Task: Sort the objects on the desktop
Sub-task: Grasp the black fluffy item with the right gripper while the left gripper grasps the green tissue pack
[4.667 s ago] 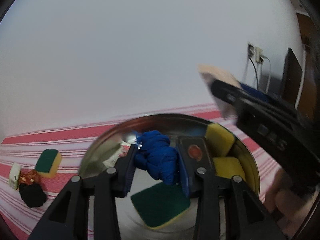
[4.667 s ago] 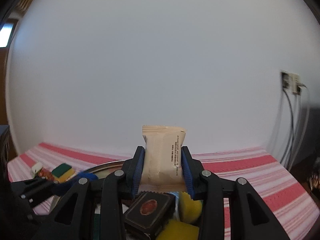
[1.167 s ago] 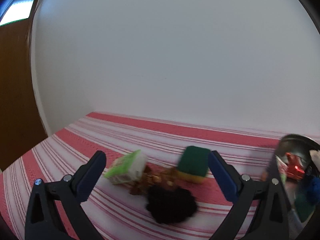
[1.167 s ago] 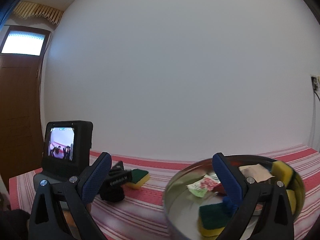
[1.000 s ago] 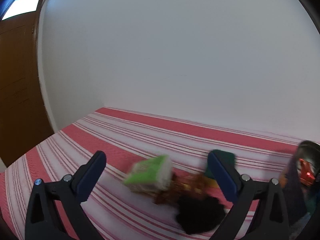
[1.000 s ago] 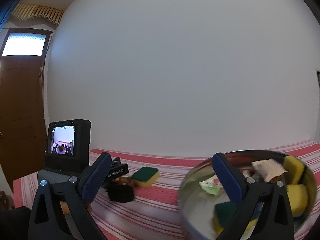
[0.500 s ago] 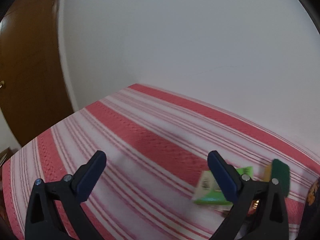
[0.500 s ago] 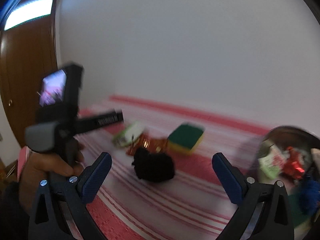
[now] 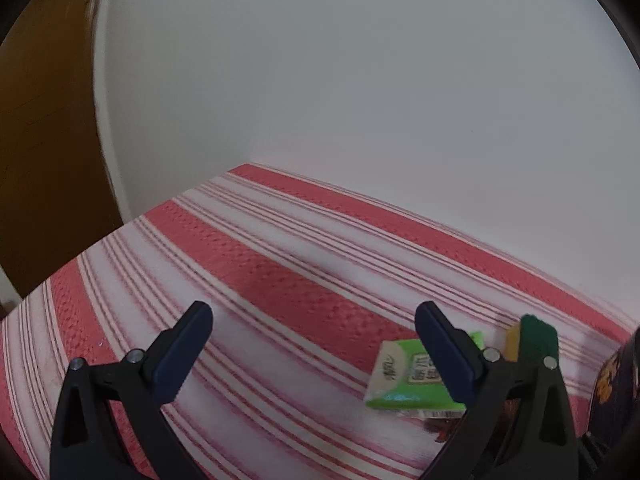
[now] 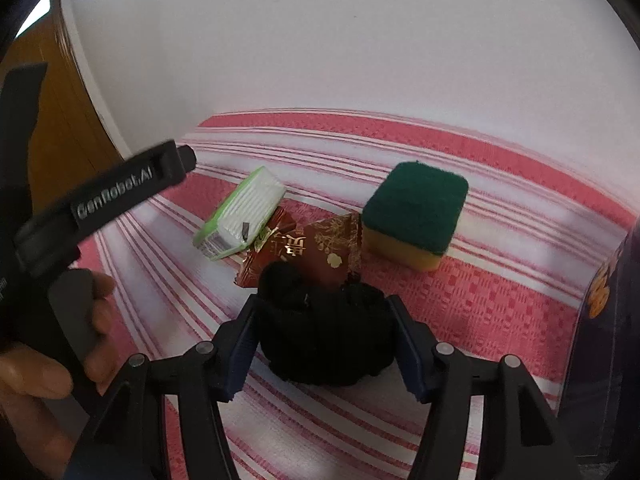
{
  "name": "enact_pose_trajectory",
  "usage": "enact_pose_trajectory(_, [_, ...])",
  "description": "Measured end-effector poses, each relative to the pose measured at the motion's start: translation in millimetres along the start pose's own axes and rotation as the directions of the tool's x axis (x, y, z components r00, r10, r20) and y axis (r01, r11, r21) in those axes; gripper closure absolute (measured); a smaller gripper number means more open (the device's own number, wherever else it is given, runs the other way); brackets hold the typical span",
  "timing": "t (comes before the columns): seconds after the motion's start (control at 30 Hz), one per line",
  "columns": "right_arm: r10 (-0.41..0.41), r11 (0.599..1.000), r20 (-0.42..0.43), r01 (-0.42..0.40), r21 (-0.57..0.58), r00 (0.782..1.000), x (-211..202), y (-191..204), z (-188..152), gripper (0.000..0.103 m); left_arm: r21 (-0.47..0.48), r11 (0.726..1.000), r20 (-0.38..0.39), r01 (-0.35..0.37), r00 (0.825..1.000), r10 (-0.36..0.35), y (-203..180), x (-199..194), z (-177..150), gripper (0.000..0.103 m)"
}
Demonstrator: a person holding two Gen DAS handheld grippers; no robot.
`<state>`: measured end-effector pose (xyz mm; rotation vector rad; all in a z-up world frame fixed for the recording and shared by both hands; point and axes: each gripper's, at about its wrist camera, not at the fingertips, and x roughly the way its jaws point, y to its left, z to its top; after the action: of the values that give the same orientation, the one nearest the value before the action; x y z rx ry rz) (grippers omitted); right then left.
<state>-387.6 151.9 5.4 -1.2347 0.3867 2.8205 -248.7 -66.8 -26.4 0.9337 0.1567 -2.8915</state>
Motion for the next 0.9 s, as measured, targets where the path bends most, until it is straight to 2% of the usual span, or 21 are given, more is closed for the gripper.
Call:
enact_pose_trajectory(0.13, [0.034, 0.999, 0.044, -0.035, 0.025, 0.998, -16.9, -5.1, -9.1, 0.040, 0.022, 0.998, -0.002, 0.067, 0.998, -0.067, -6.5, -2.2, 0.5, 0.001])
enact_pose_trajectory(0.23, [0.014, 1.000, 0.124, -0.015, 0.007, 0.992, -40.9, -2.7, -19.9, 0.040, 0.050, 0.986, -0.016, 0.162, 0.987, -0.161, -17.0, -5.1, -0.5, 0.001])
enact_pose_trajectory(0.27, [0.004, 1.000, 0.147, -0.005, 0.002, 0.989, -48.9, -2.3, -24.8, 0.040, 0.073, 0.983, -0.025, 0.171, 0.985, -0.169, -23.4, -4.5, -2.3, 0.001])
enact_pose_trajectory(0.37, [0.002, 1.000, 0.184, -0.004, 0.009, 0.983, -65.6, -4.7, -36.7, 0.040, 0.139, 0.983, -0.045, 0.118, 0.993, -0.113, -37.8, 3.1, -7.5, 0.001])
enact_pose_trajectory(0.47, [0.007, 0.999, 0.188, -0.013, 0.033, 0.982, -64.6, -8.1, -38.7, 0.040, 0.117, 0.985, -0.114, 0.126, 0.987, -0.112, -39.7, 15.1, -9.1, 0.001])
enact_pose_trajectory(0.53, [0.017, 0.998, 0.179, -0.026, 0.051, 0.984, -63.5, -11.6, -40.2, 0.040, 0.080, 0.984, -0.201, 0.160, 0.969, -0.142, -39.6, 27.4, -12.2, 0.001])
enact_pose_trajectory(0.57, [0.021, 0.998, 0.175, -0.032, 0.058, 0.984, -63.8, -13.7, -40.1, 0.040, 0.034, 0.983, -0.272, 0.183, 0.948, -0.167, -36.7, 40.2, -14.9, 0.000])
enact_pose_trajectory(0.6, [0.026, 0.997, 0.172, -0.037, 0.064, 0.985, -64.1, -15.0, -40.1, 0.040, -0.021, 0.979, -0.291, 0.203, 0.936, -0.200, -31.4, 44.7, -15.7, 0.001])
enact_pose_trajectory(0.8, [0.035, 0.997, 0.169, -0.046, 0.065, 0.985, -57.4, -20.7, -36.8, 0.040, -0.027, 0.979, -0.280, 0.203, 0.938, -0.203, -31.0, 45.4, -13.8, 0.002])
enact_pose_trajectory(0.9, [0.035, 0.996, 0.166, -0.048, 0.070, 0.985, -57.6, -21.2, -36.1, 0.040, 0.000, 0.985, -0.278, 0.173, 0.946, -0.166, -31.5, 42.2, -13.9, 0.016])
